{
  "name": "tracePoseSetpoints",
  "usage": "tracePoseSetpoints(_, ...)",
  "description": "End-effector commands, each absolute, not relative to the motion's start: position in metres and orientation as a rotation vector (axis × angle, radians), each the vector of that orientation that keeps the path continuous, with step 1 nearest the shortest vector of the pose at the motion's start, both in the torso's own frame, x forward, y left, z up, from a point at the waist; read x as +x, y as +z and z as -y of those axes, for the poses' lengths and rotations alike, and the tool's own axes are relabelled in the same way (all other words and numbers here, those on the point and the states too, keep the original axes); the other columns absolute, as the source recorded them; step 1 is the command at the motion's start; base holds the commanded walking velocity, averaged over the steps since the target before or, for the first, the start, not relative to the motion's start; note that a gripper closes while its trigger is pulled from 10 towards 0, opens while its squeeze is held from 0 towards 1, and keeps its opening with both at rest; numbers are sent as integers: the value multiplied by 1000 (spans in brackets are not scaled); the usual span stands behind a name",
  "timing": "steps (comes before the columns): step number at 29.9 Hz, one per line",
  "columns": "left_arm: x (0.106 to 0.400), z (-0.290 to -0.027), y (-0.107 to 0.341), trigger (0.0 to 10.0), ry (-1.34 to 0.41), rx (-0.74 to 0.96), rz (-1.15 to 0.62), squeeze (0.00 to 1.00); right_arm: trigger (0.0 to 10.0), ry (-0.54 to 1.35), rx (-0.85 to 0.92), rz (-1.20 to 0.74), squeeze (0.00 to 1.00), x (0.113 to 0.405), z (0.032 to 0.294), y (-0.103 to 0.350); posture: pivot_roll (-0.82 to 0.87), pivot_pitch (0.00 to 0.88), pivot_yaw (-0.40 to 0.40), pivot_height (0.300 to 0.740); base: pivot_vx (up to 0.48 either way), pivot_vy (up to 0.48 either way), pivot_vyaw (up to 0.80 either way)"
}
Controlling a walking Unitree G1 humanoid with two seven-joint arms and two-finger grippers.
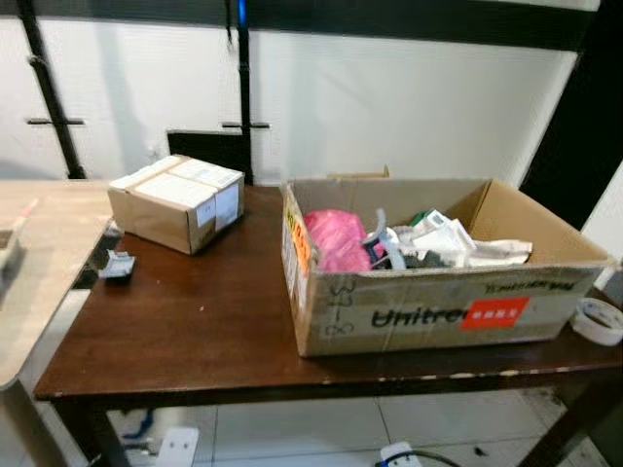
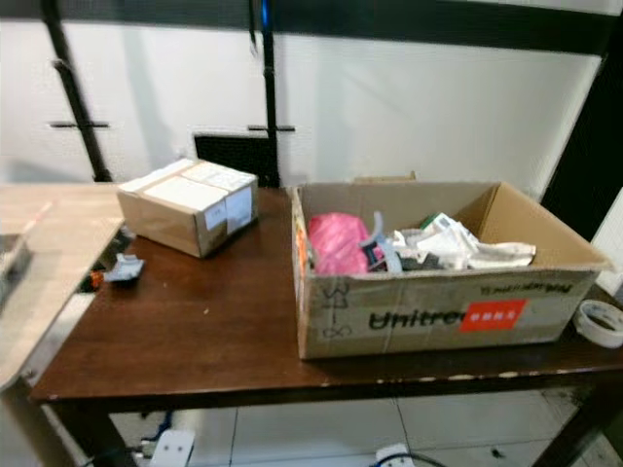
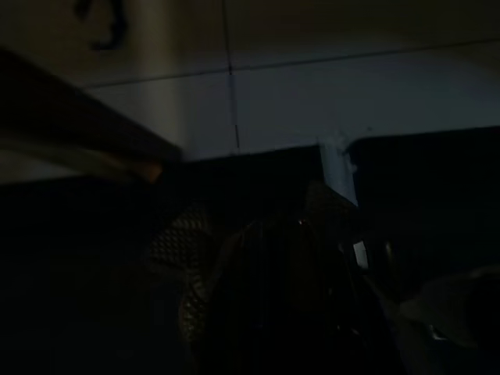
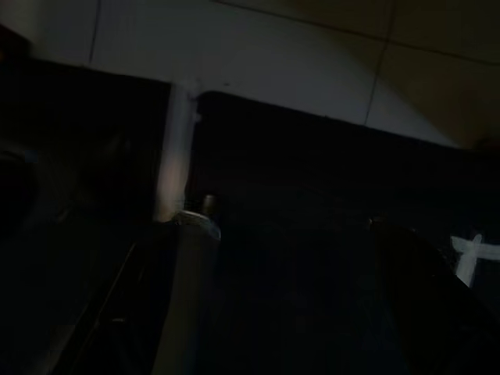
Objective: Picking trash to rubbish bin
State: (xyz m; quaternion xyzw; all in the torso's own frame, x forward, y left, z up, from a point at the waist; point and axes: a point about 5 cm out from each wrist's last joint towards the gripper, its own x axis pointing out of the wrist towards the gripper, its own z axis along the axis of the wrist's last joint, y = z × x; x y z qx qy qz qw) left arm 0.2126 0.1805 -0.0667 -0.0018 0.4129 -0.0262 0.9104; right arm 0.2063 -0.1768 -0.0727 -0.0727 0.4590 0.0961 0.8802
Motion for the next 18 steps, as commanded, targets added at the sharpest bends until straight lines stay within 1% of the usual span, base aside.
tracePoseSetpoints(1, 215, -179, -66, 10000, -58, -6, -848, 39, 10000, 195, -140, -965, 0, 204, 177, -74, 28, 40, -49, 740, 0, -274, 0)
tracePoseSetpoints(4, 214, -179, -66, 10000, -58, -7, -852, 39, 10000, 194, -141, -965, 0, 204, 178, -74, 26, 37, -49, 740, 0, -273, 0)
tracePoseSetpoints(18, 212, -179, -67, 10000, -57, -6, -856, 39, 10000, 199, -148, -964, 0, 204, 180, -74, 22, 29, -52, 740, 0, 0, 0)
